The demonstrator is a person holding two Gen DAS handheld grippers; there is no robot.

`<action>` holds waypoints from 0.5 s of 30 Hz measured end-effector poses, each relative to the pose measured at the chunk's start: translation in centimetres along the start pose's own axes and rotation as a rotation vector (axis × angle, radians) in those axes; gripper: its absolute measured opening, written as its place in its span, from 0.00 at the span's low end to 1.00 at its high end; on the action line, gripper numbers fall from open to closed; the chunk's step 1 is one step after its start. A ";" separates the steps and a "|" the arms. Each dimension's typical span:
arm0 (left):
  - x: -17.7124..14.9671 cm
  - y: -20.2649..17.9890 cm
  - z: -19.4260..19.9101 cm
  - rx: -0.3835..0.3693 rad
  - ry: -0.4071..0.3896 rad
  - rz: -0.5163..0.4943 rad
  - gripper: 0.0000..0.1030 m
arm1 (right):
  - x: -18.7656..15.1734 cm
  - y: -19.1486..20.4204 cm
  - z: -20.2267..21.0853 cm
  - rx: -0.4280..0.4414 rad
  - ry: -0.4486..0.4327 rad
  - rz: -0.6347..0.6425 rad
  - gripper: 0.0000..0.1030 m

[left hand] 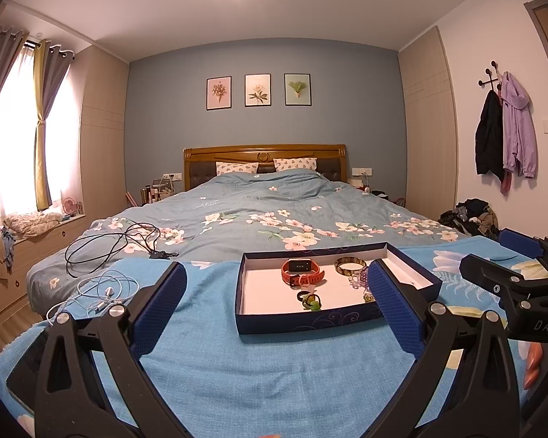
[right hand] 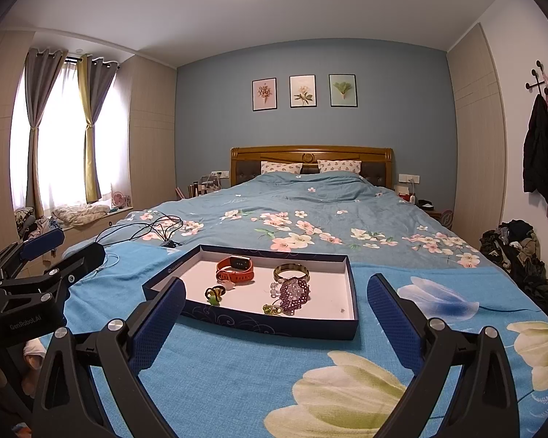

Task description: Organize jewelry

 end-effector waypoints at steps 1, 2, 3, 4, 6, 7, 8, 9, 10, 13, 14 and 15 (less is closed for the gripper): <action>-0.1 0.0 0.0 0.001 -0.001 0.001 0.95 | 0.0 0.0 0.0 0.000 0.000 0.000 0.93; 0.0 0.0 -0.1 0.002 -0.002 -0.001 0.95 | 0.0 0.0 0.0 0.000 -0.001 -0.001 0.93; -0.1 -0.1 -0.1 0.004 -0.002 -0.002 0.95 | 0.0 0.0 0.0 0.000 -0.001 -0.002 0.93; -0.2 -0.1 -0.1 0.002 -0.003 -0.003 0.95 | -0.1 0.0 0.0 0.000 0.000 -0.002 0.93; -0.2 -0.1 -0.2 0.006 -0.007 -0.006 0.95 | -0.1 0.0 0.0 -0.001 -0.001 0.000 0.93; -0.3 -0.2 -0.2 0.003 -0.010 -0.007 0.95 | -0.1 0.0 0.0 0.000 0.001 0.001 0.93; -0.2 -0.2 -0.1 -0.001 -0.012 -0.006 0.95 | -0.1 0.0 0.0 0.001 0.003 0.002 0.93; -0.3 -0.2 -0.1 -0.004 -0.013 -0.005 0.95 | -0.1 0.1 -0.1 0.002 0.004 0.002 0.93; -0.4 -0.3 -0.2 -0.009 -0.012 -0.002 0.95 | -0.1 0.1 -0.1 0.003 0.004 0.003 0.93; -0.5 -0.4 -0.3 -0.013 -0.003 -0.007 0.95 | -0.2 0.1 -0.3 0.003 0.011 0.008 0.93; -0.5 -0.4 -0.4 -0.013 0.000 -0.008 0.95 | -0.2 0.1 -0.4 0.003 0.017 0.014 0.93; -0.5 -0.3 -0.5 -0.009 0.004 -0.008 0.95 | -0.2 0.0 -0.5 -0.001 0.023 0.025 0.93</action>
Point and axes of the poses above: each gripper's, at about its wrist camera, not at the fingertips, and z roughly against the way its jaws point, y to its left, x to its top, the point moved 4 cm from there along -z, roughly the way its jaws point, and after that the axes turned 1 degree about z, right-handed, at the moved point
